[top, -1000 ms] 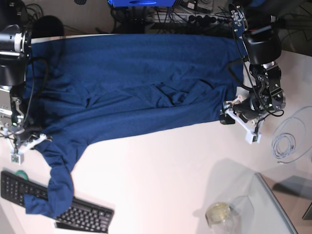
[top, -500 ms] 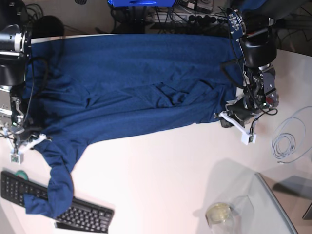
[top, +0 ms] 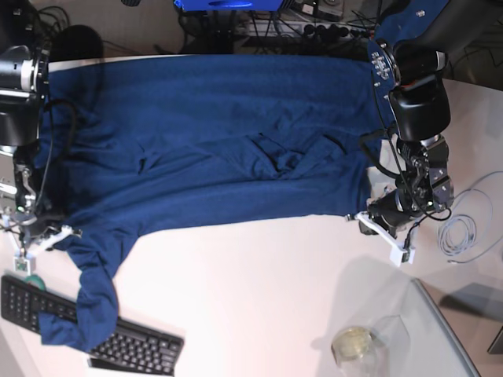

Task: Layout the t-shirt on the table in an organized manner, then fold the t-shirt properly
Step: 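Grasp the hem corner with the left gripper and pull it taut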

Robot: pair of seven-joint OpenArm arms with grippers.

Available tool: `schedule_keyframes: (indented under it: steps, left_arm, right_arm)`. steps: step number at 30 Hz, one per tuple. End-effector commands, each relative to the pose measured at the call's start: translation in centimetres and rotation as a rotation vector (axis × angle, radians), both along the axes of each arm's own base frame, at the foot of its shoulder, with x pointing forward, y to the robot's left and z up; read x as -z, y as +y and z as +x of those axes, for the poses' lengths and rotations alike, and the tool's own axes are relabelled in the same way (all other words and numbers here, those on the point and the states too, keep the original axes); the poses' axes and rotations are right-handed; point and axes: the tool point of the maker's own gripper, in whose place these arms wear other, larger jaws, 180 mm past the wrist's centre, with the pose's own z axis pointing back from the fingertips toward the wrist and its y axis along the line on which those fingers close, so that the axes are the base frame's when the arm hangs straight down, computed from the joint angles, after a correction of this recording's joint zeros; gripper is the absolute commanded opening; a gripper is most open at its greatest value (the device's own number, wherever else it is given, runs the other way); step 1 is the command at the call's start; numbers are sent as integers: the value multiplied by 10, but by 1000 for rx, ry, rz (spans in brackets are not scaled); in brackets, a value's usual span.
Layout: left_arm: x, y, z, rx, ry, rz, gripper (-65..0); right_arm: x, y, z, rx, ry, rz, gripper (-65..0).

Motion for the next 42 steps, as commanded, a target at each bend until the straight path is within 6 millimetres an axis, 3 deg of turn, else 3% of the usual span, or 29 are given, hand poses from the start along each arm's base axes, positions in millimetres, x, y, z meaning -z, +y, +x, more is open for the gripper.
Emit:
schedule_keyframes:
  steps: [1, 5, 12, 25, 31, 42]
  left_arm:
    - [-27, 6, 24, -5, -84, 4, -650]
    - [-38, 6, 35, -5, -110, 4, -650]
    - [-68, 9, 50, -3, -193, 36, -650]
    - [-97, 17, 51, 3, -230, 92, -650]
    - [-91, 21, 33, 7, -226, 125, -650]
    - [-76, 10, 6, -12, -226, 2, -650]
  right_arm:
    - [-28, -9, 21, -3, -82, -19, -645]
    - [-33, 1, 27, -56, -99, 5, -645]
    - [-34, 1, 28, -58, -102, 5, -645]
    - [-40, -1, 31, -58, -146, -3, -647]
    - [-13, -2, 16, -41, -76, 19, -647]
    - [-10, -3, 13, -40, -67, 21, -648]
